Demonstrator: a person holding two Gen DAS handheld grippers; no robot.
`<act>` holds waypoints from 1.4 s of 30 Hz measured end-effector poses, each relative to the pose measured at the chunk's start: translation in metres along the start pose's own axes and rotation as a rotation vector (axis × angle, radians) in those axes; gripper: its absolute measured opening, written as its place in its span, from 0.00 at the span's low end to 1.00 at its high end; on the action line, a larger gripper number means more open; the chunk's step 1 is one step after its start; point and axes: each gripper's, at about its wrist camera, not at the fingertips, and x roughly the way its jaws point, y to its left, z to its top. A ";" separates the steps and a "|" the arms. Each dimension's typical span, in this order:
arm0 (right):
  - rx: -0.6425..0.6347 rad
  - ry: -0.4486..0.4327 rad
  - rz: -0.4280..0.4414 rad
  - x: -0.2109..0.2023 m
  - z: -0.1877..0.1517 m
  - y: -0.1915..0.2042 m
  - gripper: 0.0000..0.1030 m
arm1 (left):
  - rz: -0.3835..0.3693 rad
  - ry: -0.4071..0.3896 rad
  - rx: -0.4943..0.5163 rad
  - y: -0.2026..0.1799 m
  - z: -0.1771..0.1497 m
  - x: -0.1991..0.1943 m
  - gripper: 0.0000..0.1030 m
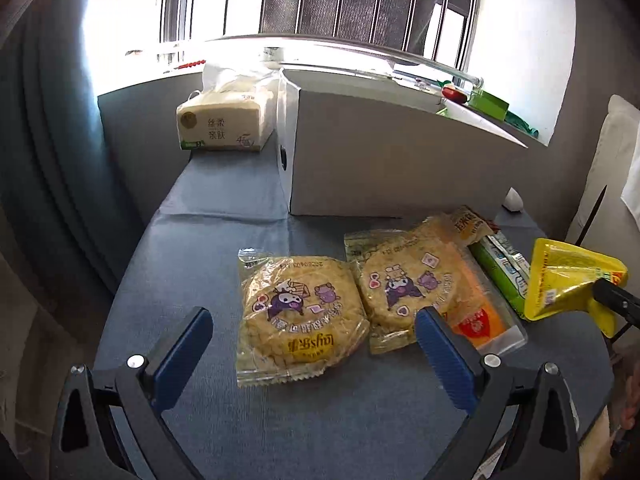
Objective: Organize snacks
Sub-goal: 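Drop round biscuit pack into box with left gripper while right drops yellow packet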
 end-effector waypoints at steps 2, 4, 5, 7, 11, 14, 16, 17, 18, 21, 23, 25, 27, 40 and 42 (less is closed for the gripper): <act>-0.002 0.008 0.003 -0.003 -0.002 -0.004 0.33 | 0.020 0.047 0.012 0.004 0.008 0.021 1.00; 0.011 0.018 0.010 -0.003 -0.006 -0.008 0.33 | 0.045 0.083 0.039 0.004 0.010 0.036 1.00; 0.030 0.012 0.029 -0.005 -0.007 -0.010 0.33 | 0.036 0.108 0.041 0.004 0.011 0.042 0.99; 0.053 0.008 0.058 -0.009 -0.007 -0.014 0.33 | 0.023 0.107 0.056 0.004 0.013 0.044 0.83; 0.058 -0.003 0.066 -0.014 -0.006 -0.014 0.33 | -0.005 0.098 0.074 0.005 0.011 0.036 0.77; 0.064 -0.003 0.082 -0.015 -0.007 -0.014 0.33 | -0.020 0.053 0.050 0.010 0.008 0.020 0.77; 0.073 -0.005 0.094 -0.015 -0.007 -0.015 0.33 | -0.052 0.027 0.044 0.008 0.006 0.009 0.77; 0.080 -0.006 0.101 -0.015 -0.006 -0.015 0.33 | -0.067 0.010 0.048 0.007 0.006 0.001 0.77; 0.087 -0.008 0.110 -0.015 -0.006 -0.016 0.33 | -0.074 -0.007 0.056 0.005 0.007 -0.007 0.77; 0.114 -0.017 0.154 -0.013 0.001 -0.019 0.33 | -0.123 -0.066 0.075 -0.003 0.016 -0.030 0.77; 0.124 -0.032 0.182 -0.012 0.010 -0.019 0.33 | -0.140 -0.111 0.086 -0.011 0.025 -0.044 0.77; 0.130 -0.054 0.200 -0.011 0.024 -0.019 0.33 | -0.160 -0.156 0.094 -0.015 0.043 -0.052 0.77; 0.116 -0.084 0.210 -0.012 0.043 -0.017 0.33 | -0.168 -0.181 0.104 -0.021 0.062 -0.055 0.77; 0.076 -0.143 0.246 0.061 0.203 0.007 0.33 | -0.177 -0.219 0.113 -0.051 0.214 0.009 0.77; 0.089 -0.117 0.243 0.079 0.214 0.004 0.33 | -0.154 -0.204 0.118 -0.052 0.221 0.024 0.77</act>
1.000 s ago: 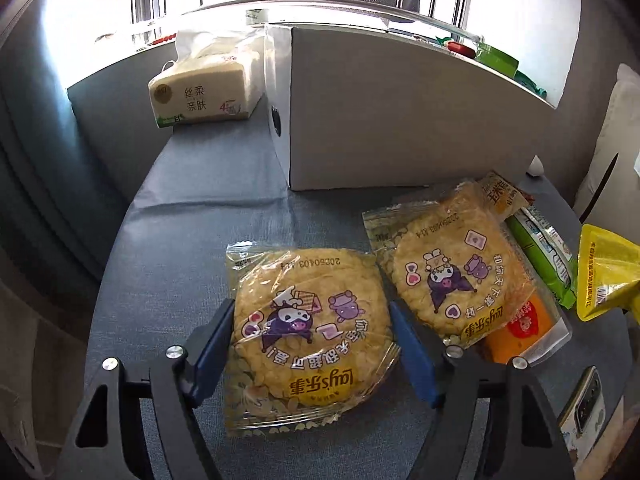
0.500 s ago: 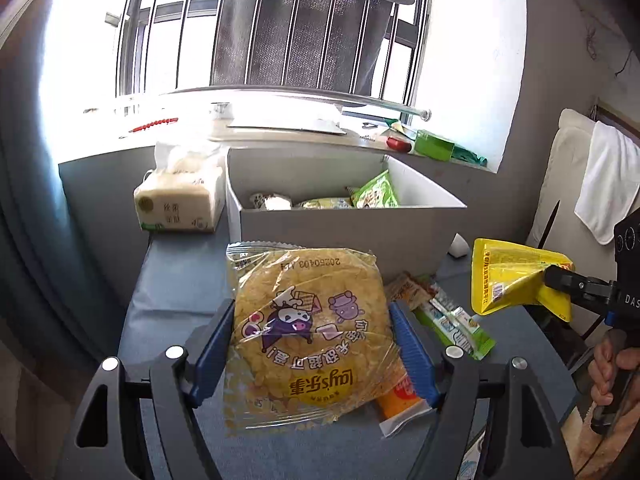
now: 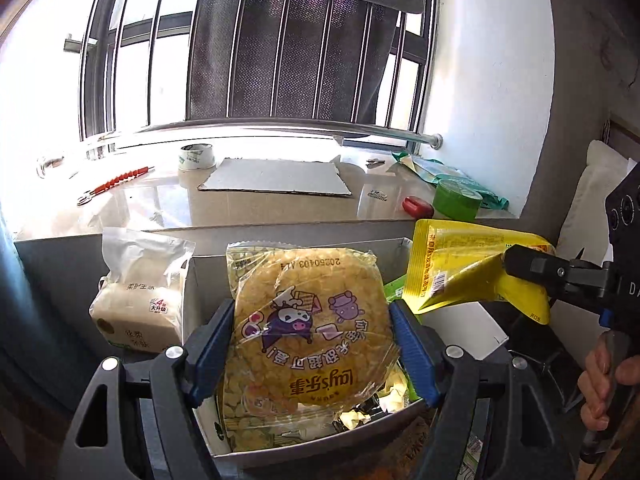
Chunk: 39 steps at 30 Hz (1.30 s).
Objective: Organize snacks
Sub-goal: 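Drop round biscuit pack into box with left gripper while right drops yellow packet, then move both grippers back over the remaining snacks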
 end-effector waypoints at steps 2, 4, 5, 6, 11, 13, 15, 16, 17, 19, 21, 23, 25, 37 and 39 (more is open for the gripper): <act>0.013 0.020 -0.025 0.016 0.006 -0.005 0.34 | 0.023 0.055 -0.004 0.003 0.001 0.015 0.82; 0.021 0.025 -0.060 0.028 0.012 -0.012 0.58 | 0.072 0.104 -0.047 0.010 -0.003 0.024 1.00; 0.029 0.031 -0.058 0.032 0.014 -0.015 0.75 | 0.067 0.104 -0.061 0.013 -0.006 0.023 1.00; 0.040 0.022 -0.053 0.032 0.014 -0.018 1.00 | 0.053 0.106 -0.065 0.014 -0.010 0.021 1.00; 0.050 -0.009 -0.042 0.020 0.009 -0.023 1.00 | 0.075 0.105 -0.021 0.010 -0.021 0.012 1.00; 0.039 0.008 -0.080 0.018 0.004 -0.022 1.00 | 0.061 0.097 -0.026 0.008 -0.022 0.000 1.00; 0.036 0.015 -0.092 0.014 -0.001 -0.019 1.00 | 0.057 0.077 -0.028 0.005 -0.024 -0.012 1.00; 0.031 0.016 -0.083 0.010 -0.005 -0.018 1.00 | 0.058 0.075 -0.028 0.002 -0.026 -0.019 1.00; 0.025 0.014 -0.080 0.005 -0.008 -0.016 1.00 | 0.056 0.069 -0.028 0.000 -0.028 -0.025 1.00; 0.015 0.015 -0.081 -0.006 -0.016 -0.012 1.00 | 0.052 0.055 -0.021 -0.007 -0.035 -0.041 1.00; 0.007 0.016 -0.067 -0.018 -0.027 -0.007 1.00 | 0.037 0.033 -0.011 -0.016 -0.045 -0.058 1.00; -0.004 0.009 -0.054 -0.031 -0.040 -0.002 1.00 | 0.021 0.025 0.007 -0.026 -0.057 -0.074 1.00; -0.028 0.002 -0.051 -0.045 -0.055 0.004 1.00 | 0.016 0.028 0.025 -0.036 -0.070 -0.087 1.00; -0.008 -0.057 -0.205 -0.123 -0.175 -0.006 1.00 | -0.006 0.035 0.015 -0.069 -0.184 -0.146 1.00; -0.004 -0.041 -0.226 -0.125 -0.191 -0.010 1.00 | -0.033 0.050 -0.032 -0.067 -0.204 -0.149 1.00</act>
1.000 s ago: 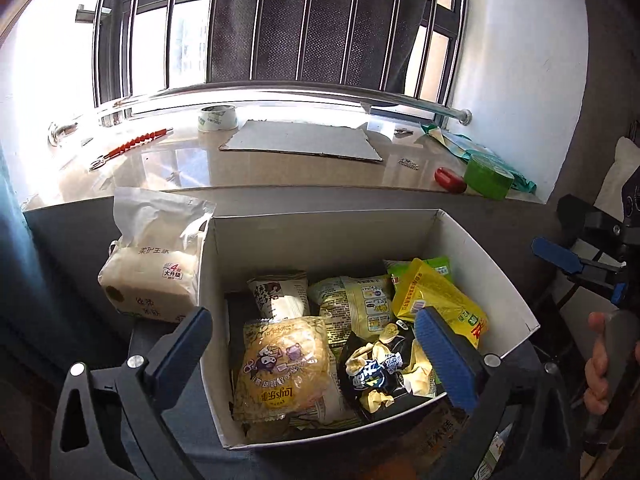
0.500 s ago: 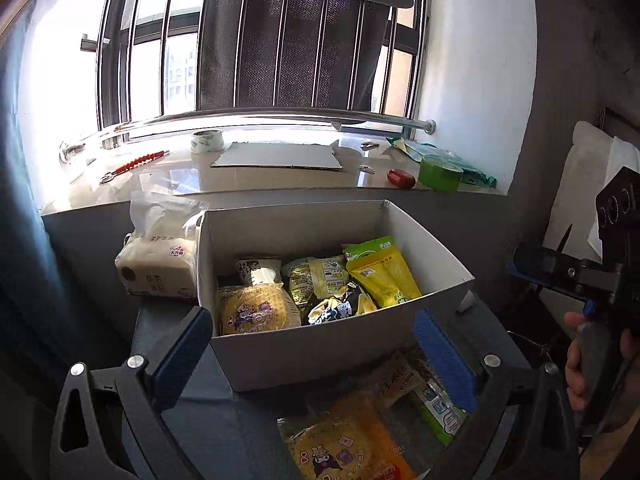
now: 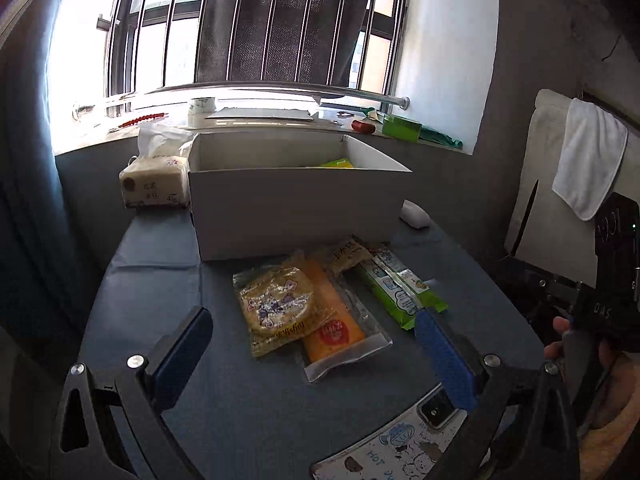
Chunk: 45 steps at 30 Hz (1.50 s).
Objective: Organize snacks
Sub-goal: 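Move both grippers back over the remaining snacks, then drop second biscuit pack into box with left gripper while right drops green bar pack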
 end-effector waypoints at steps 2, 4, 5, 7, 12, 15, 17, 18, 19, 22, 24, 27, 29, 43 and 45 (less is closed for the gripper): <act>-0.042 0.023 -0.030 0.003 -0.012 0.002 1.00 | -0.020 0.016 -0.030 0.001 -0.016 0.000 1.00; -0.079 0.057 -0.049 0.010 -0.022 0.005 1.00 | 0.004 0.042 -0.037 0.002 -0.027 0.003 1.00; -0.086 0.074 -0.058 0.015 -0.025 0.007 1.00 | 0.018 0.055 -0.036 0.003 -0.030 0.004 1.00; -0.107 0.097 -0.107 0.024 -0.027 0.010 1.00 | 0.023 0.063 -0.051 0.006 -0.034 0.005 1.00; -0.200 0.148 -0.177 0.056 -0.019 0.020 1.00 | 0.009 0.068 -0.079 0.009 -0.036 0.007 1.00; -0.250 0.230 -0.204 0.089 -0.013 0.025 1.00 | 0.007 0.068 -0.083 0.010 -0.037 0.008 1.00; -0.288 0.270 -0.233 0.111 -0.009 0.028 1.00 | 0.011 0.068 -0.085 0.010 -0.036 0.008 1.00; -0.303 0.296 -0.250 0.122 -0.007 0.029 1.00 | 0.014 0.069 -0.088 0.011 -0.036 0.008 1.00; -0.313 0.326 -0.260 0.134 -0.006 0.029 1.00 | 0.018 0.070 -0.094 0.013 -0.037 0.008 1.00; -0.327 0.379 -0.291 0.158 -0.002 0.027 1.00 | 0.022 0.079 -0.113 0.019 -0.038 0.011 1.00; -0.326 0.411 -0.294 0.167 -0.001 0.025 1.00 | 0.033 0.086 -0.123 0.022 -0.038 0.013 1.00; -0.325 0.384 -0.257 0.165 0.000 0.020 0.91 | 0.037 0.099 -0.142 0.028 -0.040 0.017 1.00; -0.330 0.362 -0.234 0.155 0.001 0.020 0.63 | 0.037 0.109 -0.157 0.031 -0.039 0.021 1.00; -0.104 0.256 -0.155 0.044 -0.020 -0.017 0.58 | 0.040 0.198 -0.209 0.041 0.006 0.089 1.00; -0.066 0.238 -0.128 0.029 -0.020 -0.023 0.58 | 0.059 0.206 -0.225 0.044 0.014 0.102 1.00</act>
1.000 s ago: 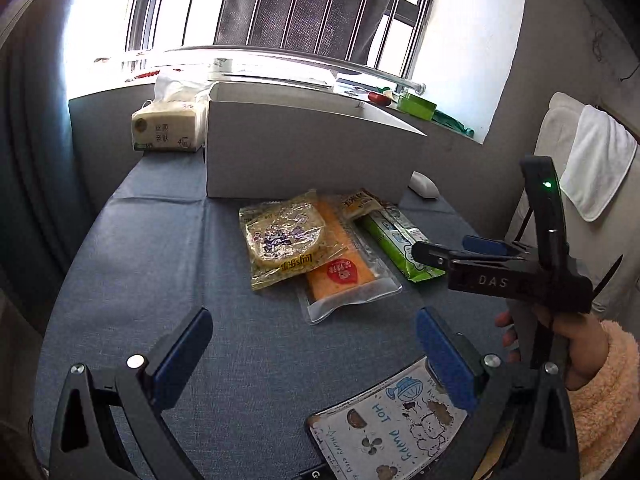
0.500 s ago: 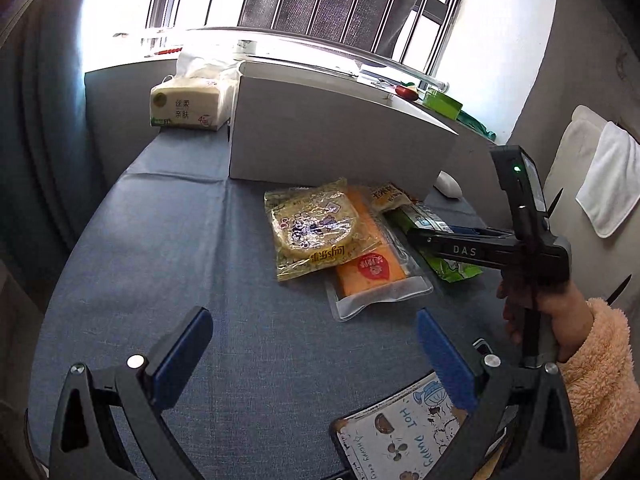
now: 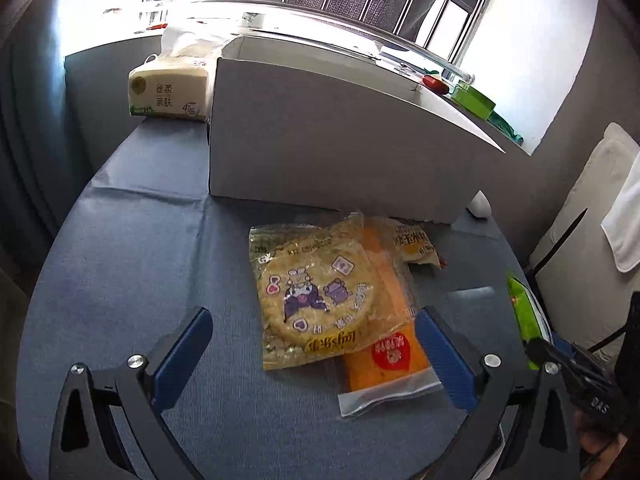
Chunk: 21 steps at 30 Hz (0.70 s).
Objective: Organize snacks
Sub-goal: 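Drop second biscuit pack into box with left gripper while right drops green bar pack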
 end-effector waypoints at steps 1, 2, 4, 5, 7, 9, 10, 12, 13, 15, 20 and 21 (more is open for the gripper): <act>0.019 -0.008 0.019 -0.006 -0.002 -0.003 0.58 | 0.014 0.010 -0.011 0.001 0.005 0.007 1.00; 0.024 -0.011 0.033 -0.008 -0.004 -0.002 0.58 | 0.018 0.021 -0.022 0.001 0.009 0.013 1.00; 0.013 -0.020 0.034 -0.009 -0.007 0.005 0.58 | 0.011 0.045 -0.027 0.003 0.015 0.027 1.00; 0.012 -0.028 0.037 -0.009 -0.007 0.008 0.58 | 0.029 0.060 -0.014 0.003 0.016 0.034 0.99; 0.008 -0.031 0.052 -0.008 -0.007 0.012 0.58 | 0.043 0.060 0.008 0.001 0.016 0.041 0.97; 0.008 -0.036 0.060 -0.011 -0.007 0.013 0.58 | 0.046 0.048 0.060 -0.005 0.015 0.040 0.74; 0.004 -0.035 0.070 -0.011 -0.007 0.014 0.58 | 0.034 0.043 0.062 -0.005 0.014 0.038 0.74; -0.005 -0.032 0.072 -0.011 -0.008 0.015 0.58 | 0.001 0.029 0.052 -0.001 0.012 0.032 0.74; -0.008 -0.033 0.076 -0.010 -0.009 0.016 0.58 | 0.001 0.011 0.055 0.000 0.010 0.027 0.74; -0.005 -0.025 0.085 -0.008 -0.009 0.017 0.58 | -0.018 -0.028 0.063 0.003 0.007 0.012 0.74; 0.026 -0.048 0.141 -0.010 -0.004 0.016 0.58 | -0.068 -0.140 0.105 0.002 0.007 -0.036 0.74; 0.033 -0.059 0.158 -0.012 -0.001 0.016 0.58 | -0.079 -0.164 0.120 0.002 0.010 -0.046 0.74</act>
